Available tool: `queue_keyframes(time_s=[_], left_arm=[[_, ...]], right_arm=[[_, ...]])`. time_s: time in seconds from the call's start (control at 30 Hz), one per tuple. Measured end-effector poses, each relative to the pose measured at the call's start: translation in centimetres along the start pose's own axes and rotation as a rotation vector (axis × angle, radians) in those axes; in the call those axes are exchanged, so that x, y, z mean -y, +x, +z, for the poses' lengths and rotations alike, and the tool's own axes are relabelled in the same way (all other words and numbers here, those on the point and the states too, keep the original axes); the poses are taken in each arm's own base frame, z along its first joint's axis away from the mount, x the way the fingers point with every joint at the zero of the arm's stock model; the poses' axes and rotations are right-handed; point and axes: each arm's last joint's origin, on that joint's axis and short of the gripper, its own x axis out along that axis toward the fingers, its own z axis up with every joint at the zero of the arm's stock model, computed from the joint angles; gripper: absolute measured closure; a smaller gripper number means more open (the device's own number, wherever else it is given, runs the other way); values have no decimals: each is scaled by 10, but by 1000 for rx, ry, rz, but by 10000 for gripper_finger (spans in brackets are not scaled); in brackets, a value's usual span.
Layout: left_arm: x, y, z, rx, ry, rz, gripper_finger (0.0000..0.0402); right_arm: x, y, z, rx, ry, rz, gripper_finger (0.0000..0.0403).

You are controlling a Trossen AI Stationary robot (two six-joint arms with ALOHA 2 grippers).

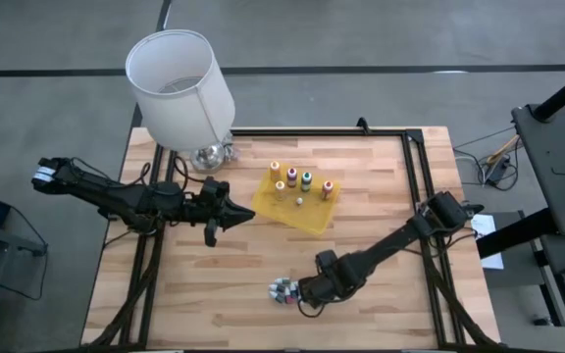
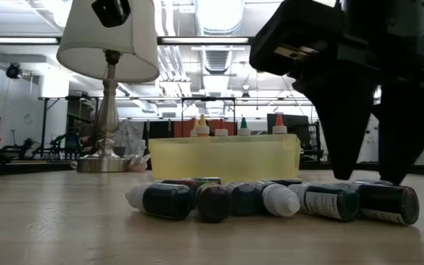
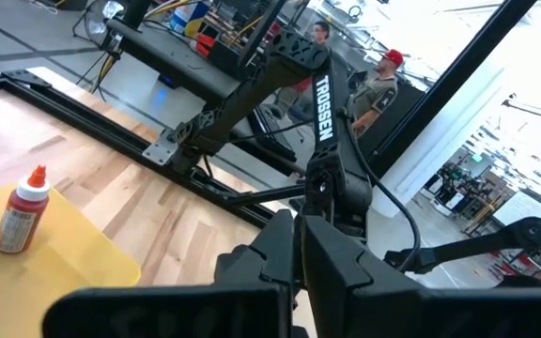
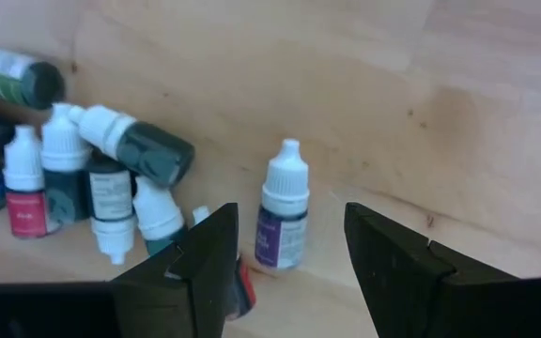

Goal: Pick & Place food coloring
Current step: Put the small purple food coloring bottle into the yellow bin

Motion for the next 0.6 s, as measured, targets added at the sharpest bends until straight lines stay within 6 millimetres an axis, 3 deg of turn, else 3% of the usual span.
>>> queue_keyframes(time_s=[0.6], left_arm=[[-1,0,-2,-19,15,13,401]], right_arm=[[7,0,-5,-1,-40,-53,246]])
